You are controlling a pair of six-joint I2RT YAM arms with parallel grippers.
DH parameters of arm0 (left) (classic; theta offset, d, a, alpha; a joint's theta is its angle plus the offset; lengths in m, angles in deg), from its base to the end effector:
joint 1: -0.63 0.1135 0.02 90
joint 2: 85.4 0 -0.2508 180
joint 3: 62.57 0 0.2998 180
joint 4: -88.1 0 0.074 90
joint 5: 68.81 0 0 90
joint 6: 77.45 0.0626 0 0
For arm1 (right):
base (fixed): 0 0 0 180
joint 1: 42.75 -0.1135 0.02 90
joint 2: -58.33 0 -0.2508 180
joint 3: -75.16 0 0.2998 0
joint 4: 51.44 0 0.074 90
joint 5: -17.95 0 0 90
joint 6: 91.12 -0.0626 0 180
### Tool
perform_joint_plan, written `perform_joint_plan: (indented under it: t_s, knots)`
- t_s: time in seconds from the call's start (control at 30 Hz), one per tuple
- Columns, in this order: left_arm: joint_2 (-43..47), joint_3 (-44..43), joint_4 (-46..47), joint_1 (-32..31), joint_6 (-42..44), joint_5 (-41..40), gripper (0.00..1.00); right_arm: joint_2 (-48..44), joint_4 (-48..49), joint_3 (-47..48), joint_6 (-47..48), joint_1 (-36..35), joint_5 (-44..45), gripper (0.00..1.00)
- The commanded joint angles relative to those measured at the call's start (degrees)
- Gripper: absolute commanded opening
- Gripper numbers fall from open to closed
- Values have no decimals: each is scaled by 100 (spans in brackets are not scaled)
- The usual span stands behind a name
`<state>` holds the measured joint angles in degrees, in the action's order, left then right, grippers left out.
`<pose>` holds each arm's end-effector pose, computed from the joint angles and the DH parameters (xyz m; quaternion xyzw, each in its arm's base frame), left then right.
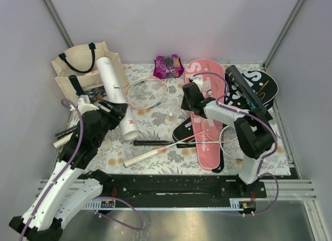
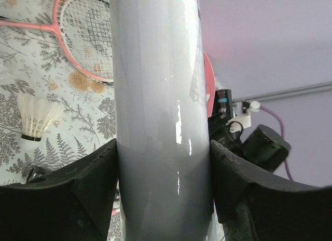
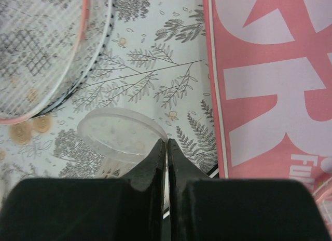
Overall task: Pack up the badminton gear
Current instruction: Place the lid at the center of the board.
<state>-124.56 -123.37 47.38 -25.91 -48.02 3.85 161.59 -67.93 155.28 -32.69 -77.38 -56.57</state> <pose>0.2146 -0.0864 0.3387 -0.3192 0.7444 -0.3062 0.5002 0.3853 0.2458 0.1541 0.0333 0.8979 0.1282 0.4198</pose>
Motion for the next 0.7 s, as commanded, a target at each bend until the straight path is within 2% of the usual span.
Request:
perform_joint_plan:
  t_s: [0.0, 0.2, 0.37, 0.5, 0.67]
  knots:
    - [435, 197, 52, 35, -226, -708, 23, 308, -208, 481, 11, 202, -370, 9]
    - [356, 171, -141, 35, -314, -981, 21, 414, -392, 630, 160, 255, -511, 21]
    - [347, 30, -431, 44, -420, -1455, 19, 116, -700, 640, 178, 255, -660, 32]
    - [496, -75, -625, 44, -455, -1947, 20, -262, -604, 473, -32, 247, -1371, 37]
    - [585, -382, -1108, 44, -586, -2632, 19, -439, 336, 340, -182, -34, -2584, 46]
